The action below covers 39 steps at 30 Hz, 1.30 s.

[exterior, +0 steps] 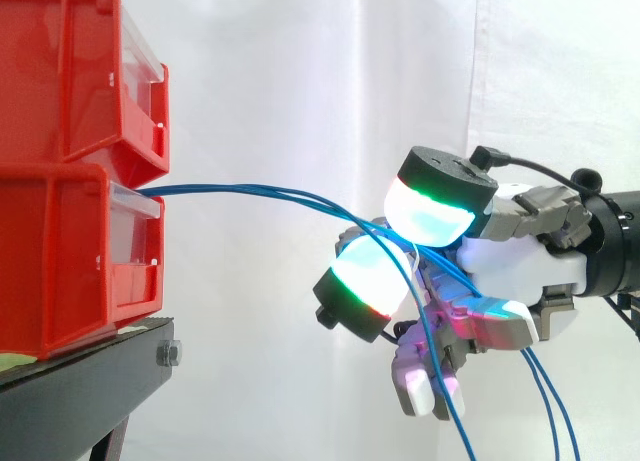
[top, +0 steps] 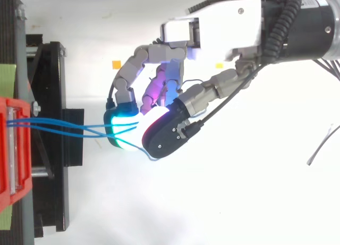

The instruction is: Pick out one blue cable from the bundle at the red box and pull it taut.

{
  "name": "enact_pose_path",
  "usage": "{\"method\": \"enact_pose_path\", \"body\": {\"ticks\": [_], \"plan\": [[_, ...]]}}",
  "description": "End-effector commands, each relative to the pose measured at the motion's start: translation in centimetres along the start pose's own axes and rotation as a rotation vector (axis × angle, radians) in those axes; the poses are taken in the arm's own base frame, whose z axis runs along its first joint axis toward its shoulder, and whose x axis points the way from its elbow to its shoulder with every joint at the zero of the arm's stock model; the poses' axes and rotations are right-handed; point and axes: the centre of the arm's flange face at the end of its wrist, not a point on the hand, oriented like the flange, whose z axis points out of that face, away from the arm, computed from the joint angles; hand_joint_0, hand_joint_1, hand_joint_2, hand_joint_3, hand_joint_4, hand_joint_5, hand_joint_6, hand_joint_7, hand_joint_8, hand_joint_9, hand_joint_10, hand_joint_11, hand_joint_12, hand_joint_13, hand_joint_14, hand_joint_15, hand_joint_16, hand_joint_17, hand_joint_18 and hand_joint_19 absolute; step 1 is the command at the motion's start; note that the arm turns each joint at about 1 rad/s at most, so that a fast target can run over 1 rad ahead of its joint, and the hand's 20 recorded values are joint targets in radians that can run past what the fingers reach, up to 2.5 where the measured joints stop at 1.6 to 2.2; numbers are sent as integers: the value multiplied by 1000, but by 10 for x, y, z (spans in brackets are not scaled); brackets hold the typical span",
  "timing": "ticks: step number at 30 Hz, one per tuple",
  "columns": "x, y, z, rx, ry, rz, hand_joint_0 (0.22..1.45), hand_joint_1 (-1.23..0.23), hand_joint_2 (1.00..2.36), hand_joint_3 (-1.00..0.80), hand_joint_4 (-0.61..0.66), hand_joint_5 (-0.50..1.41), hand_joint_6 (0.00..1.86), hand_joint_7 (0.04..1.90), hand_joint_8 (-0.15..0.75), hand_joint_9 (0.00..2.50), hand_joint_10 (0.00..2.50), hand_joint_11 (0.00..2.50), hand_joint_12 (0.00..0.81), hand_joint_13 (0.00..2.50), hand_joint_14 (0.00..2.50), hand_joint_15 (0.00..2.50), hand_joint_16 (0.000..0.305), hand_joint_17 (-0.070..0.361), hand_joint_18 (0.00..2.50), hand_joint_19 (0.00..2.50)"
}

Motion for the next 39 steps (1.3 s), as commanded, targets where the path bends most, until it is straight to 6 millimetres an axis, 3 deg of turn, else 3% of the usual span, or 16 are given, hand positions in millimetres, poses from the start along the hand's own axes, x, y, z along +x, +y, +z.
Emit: {"method": "enact_pose_path", "body": {"ticks": [1, 12, 22, 33, 39], "plan": [[-1, 5, -1, -2, -1, 0, 583, -520, 1013, -355, -44, -58, 846, 834, 273, 1413, 26, 629, 229, 895, 15, 388, 38, 87, 810, 645], [-7, 21, 1, -6, -7, -3, 558, -553, 1008, -423, -33, -60, 845, 834, 278, 1399, 25, 626, 228, 883, 15, 381, 39, 89, 813, 648], [-9, 22, 2, 9, -41, 2, 530, -525, 1002, -477, -18, -67, 839, 802, 280, 1388, 22, 610, 231, 871, 14, 360, 41, 91, 799, 631], [-10, 24, 4, 0, -82, 0, 577, -487, 1018, -286, -27, -70, 838, 811, 281, 1367, 25, 619, 228, 826, 16, 371, 39, 87, 734, 651], [-9, 24, 5, 1, -85, -4, 570, -539, 1018, -223, -13, -73, 855, 804, 299, 1358, 24, 635, 253, 837, 16, 376, 43, 96, 749, 645]]}}
